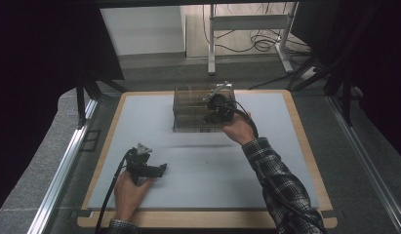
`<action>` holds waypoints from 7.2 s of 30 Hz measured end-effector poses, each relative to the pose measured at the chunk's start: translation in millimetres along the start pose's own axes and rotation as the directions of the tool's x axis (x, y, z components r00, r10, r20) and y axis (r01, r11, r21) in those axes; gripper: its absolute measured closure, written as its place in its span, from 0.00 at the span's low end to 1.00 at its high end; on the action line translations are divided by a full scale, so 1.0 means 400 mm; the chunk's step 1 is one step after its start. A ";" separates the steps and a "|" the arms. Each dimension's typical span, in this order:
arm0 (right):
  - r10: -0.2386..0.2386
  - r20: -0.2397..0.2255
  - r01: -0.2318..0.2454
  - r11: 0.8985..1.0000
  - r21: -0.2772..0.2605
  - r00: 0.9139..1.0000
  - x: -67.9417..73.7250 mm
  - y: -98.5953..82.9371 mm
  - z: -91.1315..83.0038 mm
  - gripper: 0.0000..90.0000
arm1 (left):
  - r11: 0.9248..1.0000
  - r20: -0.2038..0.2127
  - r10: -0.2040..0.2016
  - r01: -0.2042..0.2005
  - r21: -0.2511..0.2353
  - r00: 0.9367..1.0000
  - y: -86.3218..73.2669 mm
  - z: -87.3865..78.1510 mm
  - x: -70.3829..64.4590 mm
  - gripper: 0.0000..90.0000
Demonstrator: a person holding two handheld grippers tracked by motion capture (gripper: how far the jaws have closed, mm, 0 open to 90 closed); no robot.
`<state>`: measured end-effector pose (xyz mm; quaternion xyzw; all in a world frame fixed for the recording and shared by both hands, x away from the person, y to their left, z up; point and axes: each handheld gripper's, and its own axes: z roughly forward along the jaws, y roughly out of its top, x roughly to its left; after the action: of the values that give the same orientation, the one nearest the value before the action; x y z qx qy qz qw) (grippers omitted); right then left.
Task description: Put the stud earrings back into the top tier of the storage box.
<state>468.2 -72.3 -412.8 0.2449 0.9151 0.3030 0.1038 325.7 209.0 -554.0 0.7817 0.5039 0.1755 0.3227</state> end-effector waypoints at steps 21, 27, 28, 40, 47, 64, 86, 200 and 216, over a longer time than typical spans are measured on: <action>0.030 0.045 -0.030 1.000 0.004 0.999 -0.025 -0.010 0.077 0.94 | 1.000 0.000 0.001 -0.001 0.000 1.000 0.000 0.000 0.000 0.00; 0.034 0.044 -0.035 0.999 0.016 0.998 -0.030 -0.013 0.088 0.92 | 1.000 0.000 0.001 -0.001 0.000 1.000 0.000 0.000 0.000 0.00; 0.038 0.046 -0.038 0.999 0.007 0.998 -0.032 -0.011 0.082 0.92 | 1.000 0.000 0.001 -0.001 0.000 1.000 0.000 0.000 0.000 0.00; 0.018 0.029 -0.018 1.000 -0.007 0.999 -0.023 -0.007 0.031 0.86 | 1.000 0.000 -0.003 0.003 -0.003 1.000 0.000 0.001 0.000 0.00; 0.009 0.009 -0.009 1.000 -0.012 1.000 -0.009 -0.012 -0.001 0.86 | 1.000 0.000 0.001 -0.001 0.000 1.000 0.000 0.000 0.000 0.00; -0.042 -0.078 0.043 0.999 0.013 0.996 0.064 -0.078 -0.019 0.88 | 1.000 -0.001 0.004 -0.004 0.001 1.000 0.000 0.000 0.001 0.00; -0.064 -0.155 0.080 0.991 0.103 0.986 0.130 -0.205 0.075 0.89 | 1.000 -0.001 0.001 -0.001 0.001 1.000 0.000 0.000 0.000 0.00; -0.064 -0.159 0.072 0.997 0.041 0.985 0.090 -0.101 -0.004 0.93 | 1.000 -0.001 0.002 -0.002 0.000 1.000 0.000 0.000 0.000 0.00; -0.047 -0.129 0.041 0.998 -0.047 0.991 0.060 -0.041 -0.061 0.93 | 1.000 -0.001 -0.003 0.003 -0.005 1.000 0.000 0.001 0.000 0.00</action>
<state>432.9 -83.9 -404.2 0.2021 0.9182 0.3362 0.0560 325.9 208.7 -554.2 0.7802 0.5047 0.1766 0.3246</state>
